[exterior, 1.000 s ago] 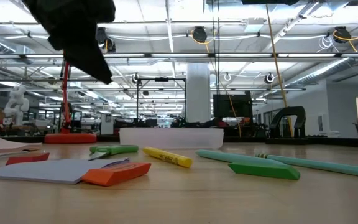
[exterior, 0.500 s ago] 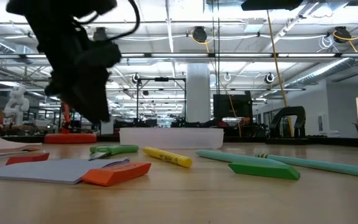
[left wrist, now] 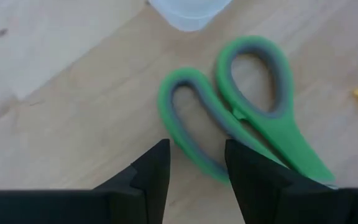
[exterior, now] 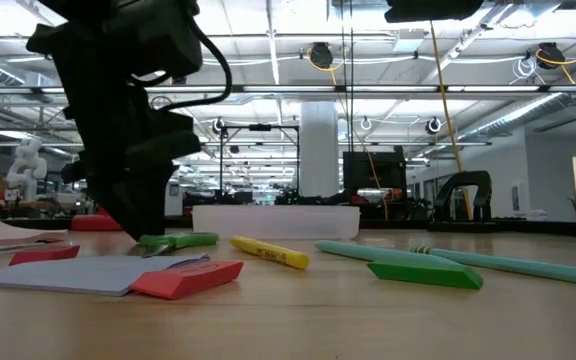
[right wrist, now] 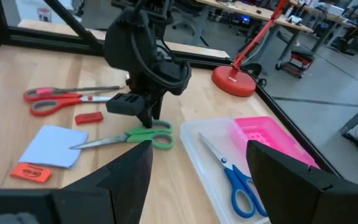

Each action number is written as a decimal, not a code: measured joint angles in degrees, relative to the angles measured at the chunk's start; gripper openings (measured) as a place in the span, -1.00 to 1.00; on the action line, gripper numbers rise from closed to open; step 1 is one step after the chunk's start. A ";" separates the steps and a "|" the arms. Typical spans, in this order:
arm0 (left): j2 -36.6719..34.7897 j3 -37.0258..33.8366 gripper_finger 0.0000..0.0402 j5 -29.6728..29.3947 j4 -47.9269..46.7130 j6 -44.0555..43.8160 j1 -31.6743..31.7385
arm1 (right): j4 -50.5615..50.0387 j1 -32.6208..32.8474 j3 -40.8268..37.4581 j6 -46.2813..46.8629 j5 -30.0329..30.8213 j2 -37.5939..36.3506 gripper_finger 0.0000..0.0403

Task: Pack school essentials
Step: Put the green scissors into the pink supply box

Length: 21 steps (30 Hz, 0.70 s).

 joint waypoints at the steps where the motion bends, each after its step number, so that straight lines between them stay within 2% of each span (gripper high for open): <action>1: 0.08 0.02 -0.22 0.00 -0.38 -0.11 0.00 | -0.08 0.00 -0.02 0.10 0.00 0.00 0.26; 11: 0.96 0.08 -0.25 -1.85 -1.48 -0.81 0.84 | 0.30 0.00 -0.02 0.06 -0.02 0.00 0.26; 21: 3.20 0.22 -0.77 -2.09 -0.69 0.20 0.96 | 0.27 0.00 -0.02 0.04 -0.02 0.00 0.26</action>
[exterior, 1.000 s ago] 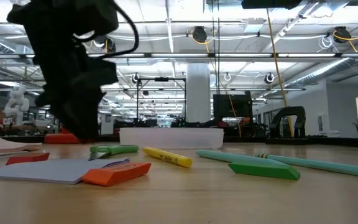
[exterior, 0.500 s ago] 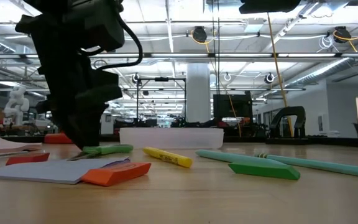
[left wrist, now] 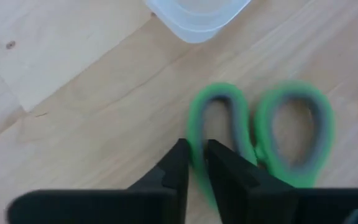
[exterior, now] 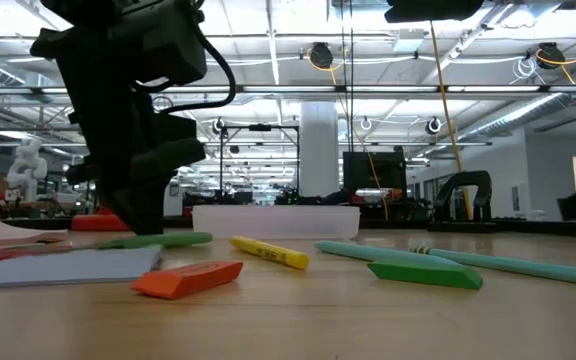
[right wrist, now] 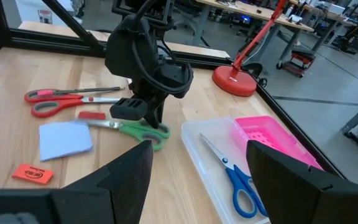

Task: Pack school essentials
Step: Put the green scissors into the pink supply box

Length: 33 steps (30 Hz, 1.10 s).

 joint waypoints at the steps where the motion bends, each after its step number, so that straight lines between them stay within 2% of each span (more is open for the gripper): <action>1: -0.18 -0.03 -0.82 -0.03 0.00 0.14 0.00 | 0.00 0.00 0.00 0.00 0.00 0.00 0.26; 5: -0.47 -0.13 -0.94 -0.10 0.68 2.40 0.00 | 0.00 0.00 0.00 0.00 0.00 0.00 0.26; 13: -2.43 -0.36 -0.80 0.15 1.20 3.55 -0.13 | -0.14 0.00 0.00 -0.02 0.00 0.00 0.26; 21: -6.04 -0.46 -0.94 -0.34 2.90 7.39 -0.54 | -0.31 0.00 0.00 -0.02 0.00 0.00 0.26; 28: -9.60 -0.39 -0.86 -0.04 5.29 10.75 -1.30 | -0.41 -0.02 0.00 0.00 0.00 0.00 0.26; 33: -14.38 -0.33 -0.92 -0.55 8.80 15.61 -1.51 | -0.01 -0.12 0.00 0.90 0.07 0.00 0.26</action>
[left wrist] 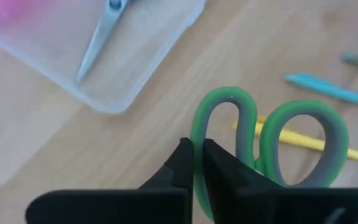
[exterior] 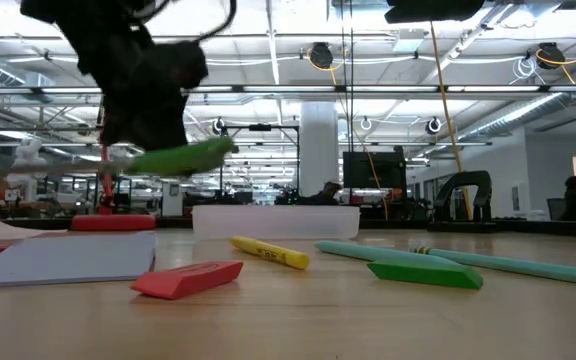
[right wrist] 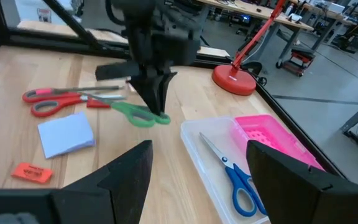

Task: Pack school essentials
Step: Put the green scissors into the pink supply box

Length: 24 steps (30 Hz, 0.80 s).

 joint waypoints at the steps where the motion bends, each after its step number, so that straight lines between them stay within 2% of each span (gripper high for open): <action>1: -0.81 0.00 -0.93 -0.72 1.99 1.53 -0.04 | 0.18 -0.26 0.00 1.10 -0.04 0.00 0.26; 7: -6.38 0.18 -0.92 -6.49 10.91 13.65 -0.09 | 0.51 -4.20 0.00 19.87 -1.72 0.19 0.26; 13: -8.49 0.04 -0.95 -11.20 19.64 30.83 0.22 | 9.10 -7.99 0.05 29.32 -3.98 4.65 0.26; 20: -8.03 0.11 -0.92 -13.51 21.65 45.70 0.93 | 24.48 -12.05 0.01 25.78 -15.40 10.27 0.26; 24: -7.99 0.11 -0.93 -15.02 21.86 51.23 2.07 | 28.11 -13.70 0.04 24.74 -17.16 12.52 0.26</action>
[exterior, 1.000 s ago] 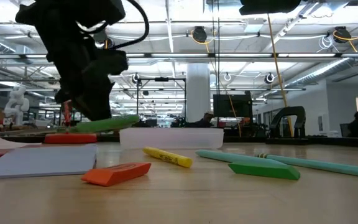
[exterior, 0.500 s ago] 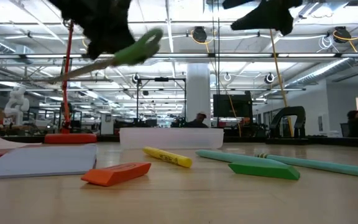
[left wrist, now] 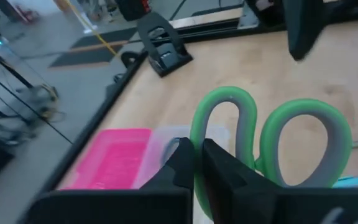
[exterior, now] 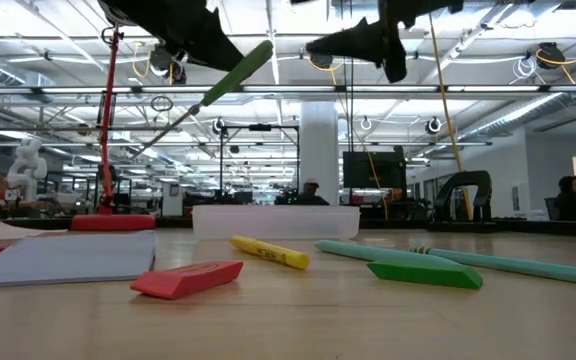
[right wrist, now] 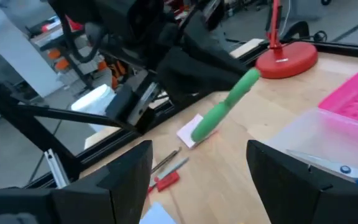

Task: Pack school essentials
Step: Put the green scissors into the pink supply box

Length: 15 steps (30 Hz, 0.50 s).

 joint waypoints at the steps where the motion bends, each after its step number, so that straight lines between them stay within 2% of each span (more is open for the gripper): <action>1: 0.00 0.00 -0.94 0.00 0.18 1.32 0.27 | -0.21 -0.39 -0.05 0.04 -0.18 0.43 0.26; 7: 0.59 0.00 -0.93 -0.39 0.56 6.47 1.10 | -0.28 -2.77 -0.07 2.25 -3.67 2.43 0.26; 15: 2.23 0.97 -0.94 -1.91 0.78 9.59 1.79 | -1.24 -4.65 -0.07 2.14 -3.86 2.34 0.26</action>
